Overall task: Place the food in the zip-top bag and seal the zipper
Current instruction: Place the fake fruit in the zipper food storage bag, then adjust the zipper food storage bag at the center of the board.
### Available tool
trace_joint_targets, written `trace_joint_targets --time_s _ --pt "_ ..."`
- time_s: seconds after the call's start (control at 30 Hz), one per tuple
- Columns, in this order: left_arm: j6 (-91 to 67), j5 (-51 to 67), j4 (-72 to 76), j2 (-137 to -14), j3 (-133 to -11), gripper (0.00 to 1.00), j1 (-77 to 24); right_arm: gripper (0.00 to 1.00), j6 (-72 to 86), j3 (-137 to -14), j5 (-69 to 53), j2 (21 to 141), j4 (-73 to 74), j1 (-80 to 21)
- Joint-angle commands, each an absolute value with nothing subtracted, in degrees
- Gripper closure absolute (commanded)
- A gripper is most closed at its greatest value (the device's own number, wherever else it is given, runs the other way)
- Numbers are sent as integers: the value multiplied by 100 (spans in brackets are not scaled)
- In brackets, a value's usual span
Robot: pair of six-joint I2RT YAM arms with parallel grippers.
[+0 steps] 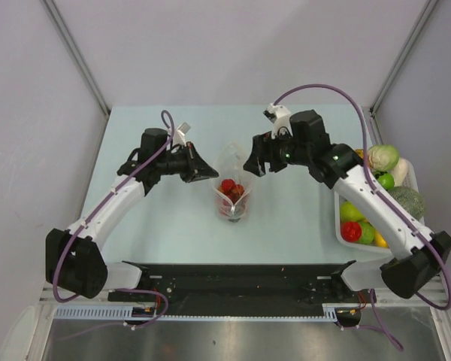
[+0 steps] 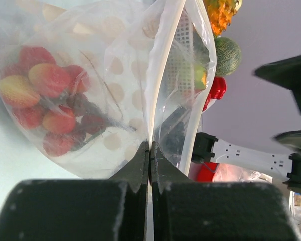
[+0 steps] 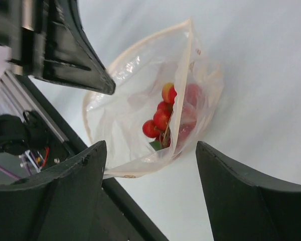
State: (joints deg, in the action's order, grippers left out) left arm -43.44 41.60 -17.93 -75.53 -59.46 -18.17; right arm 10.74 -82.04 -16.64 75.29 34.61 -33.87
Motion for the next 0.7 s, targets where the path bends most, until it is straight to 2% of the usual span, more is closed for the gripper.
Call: trace_joint_targets --time_s 0.0,0.07,0.17,0.2,0.23,0.27,0.4,0.5,0.67 --pt "-3999 4096 -2012 -7286 -6249 100 -1951 25 844 -8156 -2318 8200 3938 -3358" --pt "-3894 4017 -2083 -7242 -6293 100 -1995 30 730 -8156 -2382 8340 3894 -3445" --pt "-3736 3973 -2285 -7111 -6389 100 -2030 41 607 -8156 -2391 8560 4042 -3498" --pt "-3605 3947 -2459 -7015 -6416 100 -2039 68 589 -8156 -2486 8595 4069 -3481" --pt "-3517 3894 -2548 -6953 -6442 100 -2039 88 589 -8174 -2583 8570 4052 -3446" --pt "-3429 3859 -2662 -6900 -6529 100 -2039 100 658 -8252 -2636 8543 4052 -3376" --pt "-2683 3560 -3679 -6636 -6969 100 -2048 100 738 -8752 -3320 8350 4245 -3182" --pt "-2462 3226 -4251 -6574 -7259 100 -2048 100 57 -8973 -3480 8437 4648 -3208" --pt "-2627 3129 -4272 -6802 -7076 100 -2118 100 -878 -9105 -3586 9234 5018 -3103"
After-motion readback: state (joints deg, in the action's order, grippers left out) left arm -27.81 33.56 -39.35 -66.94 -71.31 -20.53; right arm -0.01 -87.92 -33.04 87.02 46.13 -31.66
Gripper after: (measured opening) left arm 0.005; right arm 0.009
